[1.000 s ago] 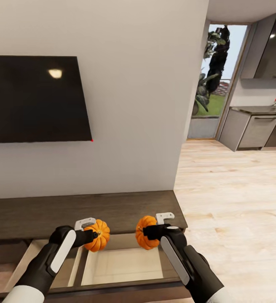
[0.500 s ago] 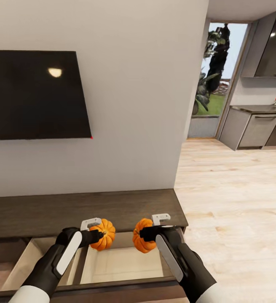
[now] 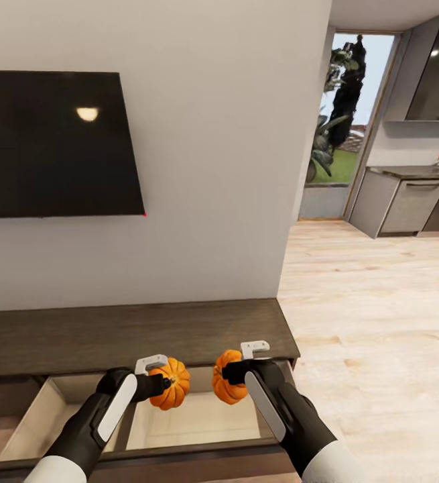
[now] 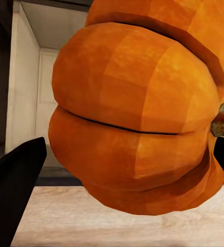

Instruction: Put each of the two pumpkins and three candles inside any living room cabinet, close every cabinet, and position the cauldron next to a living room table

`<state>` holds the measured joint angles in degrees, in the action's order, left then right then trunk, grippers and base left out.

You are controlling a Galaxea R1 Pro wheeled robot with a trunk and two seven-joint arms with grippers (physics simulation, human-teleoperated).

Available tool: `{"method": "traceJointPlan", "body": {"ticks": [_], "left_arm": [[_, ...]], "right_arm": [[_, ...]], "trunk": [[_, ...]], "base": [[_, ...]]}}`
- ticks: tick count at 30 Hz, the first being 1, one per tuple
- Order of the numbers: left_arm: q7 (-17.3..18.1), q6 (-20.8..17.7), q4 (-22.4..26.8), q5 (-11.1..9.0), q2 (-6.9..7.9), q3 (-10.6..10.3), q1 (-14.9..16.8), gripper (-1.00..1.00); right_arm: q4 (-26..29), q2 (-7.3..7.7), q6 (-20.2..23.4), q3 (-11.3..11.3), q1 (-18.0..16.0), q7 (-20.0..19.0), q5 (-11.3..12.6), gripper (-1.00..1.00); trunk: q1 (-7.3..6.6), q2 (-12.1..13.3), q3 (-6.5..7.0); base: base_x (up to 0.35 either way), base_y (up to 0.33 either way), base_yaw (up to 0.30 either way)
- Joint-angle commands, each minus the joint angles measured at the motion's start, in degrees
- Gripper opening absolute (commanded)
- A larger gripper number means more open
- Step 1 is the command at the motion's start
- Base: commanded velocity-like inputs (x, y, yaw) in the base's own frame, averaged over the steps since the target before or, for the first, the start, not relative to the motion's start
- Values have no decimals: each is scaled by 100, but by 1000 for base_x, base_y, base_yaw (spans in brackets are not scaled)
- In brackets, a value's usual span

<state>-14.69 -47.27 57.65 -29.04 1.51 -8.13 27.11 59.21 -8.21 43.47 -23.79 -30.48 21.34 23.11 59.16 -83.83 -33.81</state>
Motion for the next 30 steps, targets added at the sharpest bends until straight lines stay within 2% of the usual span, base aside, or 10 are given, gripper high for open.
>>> {"method": "traceJointPlan", "body": {"ticks": [1,12,18,30], "left_arm": [[-54,-10,5,-62,3,-20,4,-100],[-52,-10,-23,-74,-24,-13,5,-100],[-52,77,-317,-66,-51,-21,27,-100],[-43,164,-396,-91,-89,-22,31,-100]], "right_arm": [[-12,0,3,-11,-19,60,60,-100],[-704,-20,-220,-19,-291,54,53,-100],[-764,-31,-274,-20,-309,48,45,-100],[-797,-40,-312,-27,-310,23,30,-100]], "trunk": [[22,-45,-24],[264,-486,-221],[396,-727,-329],[659,-1208,-544]], "base": [[0,0,0],[0,0,0],[0,0,0],[0,0,0]]}}
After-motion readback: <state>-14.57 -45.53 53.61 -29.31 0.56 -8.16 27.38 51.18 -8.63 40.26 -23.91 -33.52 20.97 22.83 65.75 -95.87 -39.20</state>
